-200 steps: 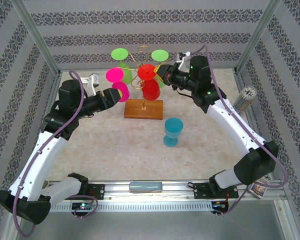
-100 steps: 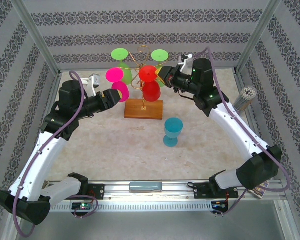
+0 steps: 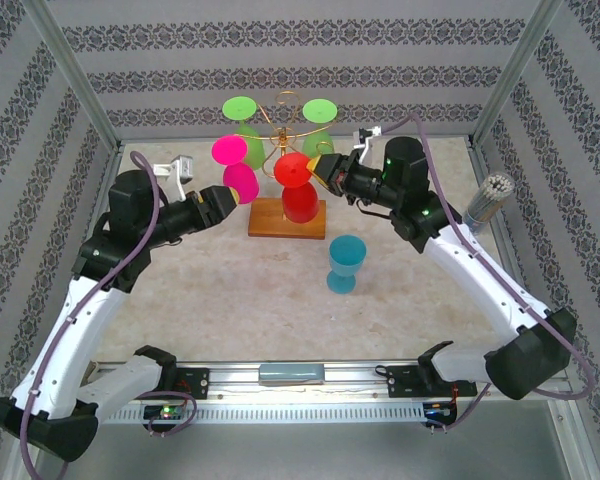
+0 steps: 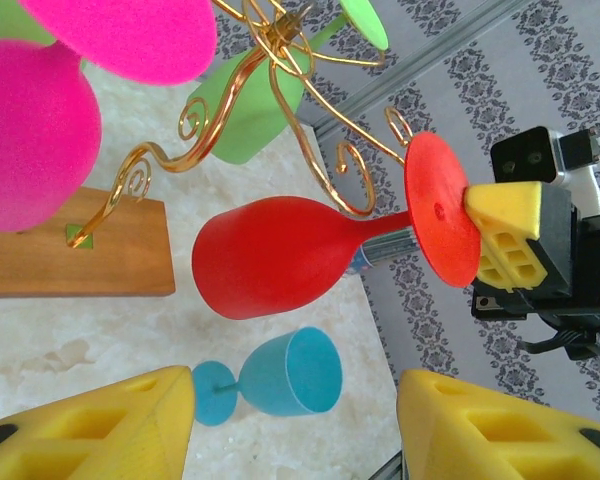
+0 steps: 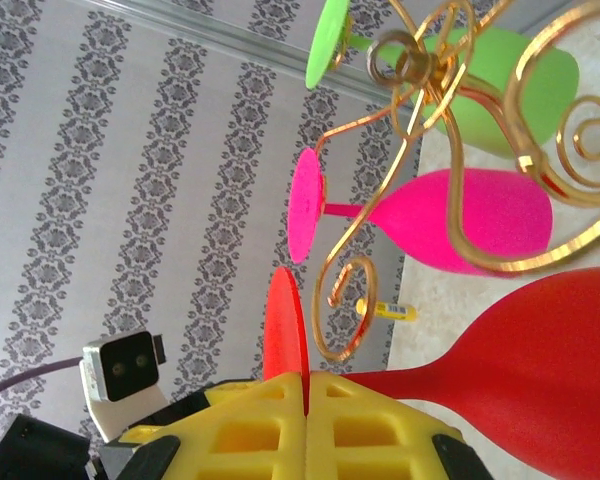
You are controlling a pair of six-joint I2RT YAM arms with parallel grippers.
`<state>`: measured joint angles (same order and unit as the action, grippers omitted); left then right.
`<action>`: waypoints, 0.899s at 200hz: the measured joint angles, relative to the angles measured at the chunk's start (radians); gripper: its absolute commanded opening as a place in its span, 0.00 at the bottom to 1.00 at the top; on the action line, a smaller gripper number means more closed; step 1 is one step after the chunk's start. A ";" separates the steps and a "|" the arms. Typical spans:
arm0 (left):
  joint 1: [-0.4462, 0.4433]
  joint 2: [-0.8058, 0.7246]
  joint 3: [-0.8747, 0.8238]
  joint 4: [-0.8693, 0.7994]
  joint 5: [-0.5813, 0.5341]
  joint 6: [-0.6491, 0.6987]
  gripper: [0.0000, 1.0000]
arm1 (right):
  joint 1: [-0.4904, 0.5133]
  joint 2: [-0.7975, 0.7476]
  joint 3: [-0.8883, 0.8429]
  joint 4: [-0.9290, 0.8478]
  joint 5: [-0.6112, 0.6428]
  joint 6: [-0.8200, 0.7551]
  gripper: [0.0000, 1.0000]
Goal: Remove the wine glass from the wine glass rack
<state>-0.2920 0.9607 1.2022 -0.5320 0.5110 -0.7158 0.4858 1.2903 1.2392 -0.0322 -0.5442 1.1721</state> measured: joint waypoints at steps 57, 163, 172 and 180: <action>0.000 -0.094 -0.004 -0.145 -0.022 0.004 0.56 | 0.076 -0.073 -0.084 -0.022 0.000 -0.051 0.00; 0.001 -0.243 -0.113 -0.427 -0.052 0.008 0.56 | 0.306 -0.090 -0.170 -0.040 0.035 -0.269 0.00; 0.001 -0.249 -0.125 -0.442 -0.052 0.008 0.56 | 0.325 -0.089 -0.175 -0.043 0.050 -0.295 0.00; 0.001 -0.256 -0.135 -0.450 -0.051 0.007 0.56 | 0.346 -0.087 -0.177 -0.045 0.062 -0.322 0.00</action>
<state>-0.2913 0.7044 1.0668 -0.9821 0.4595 -0.7090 0.8318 1.2034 1.0622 -0.0776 -0.4824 0.8505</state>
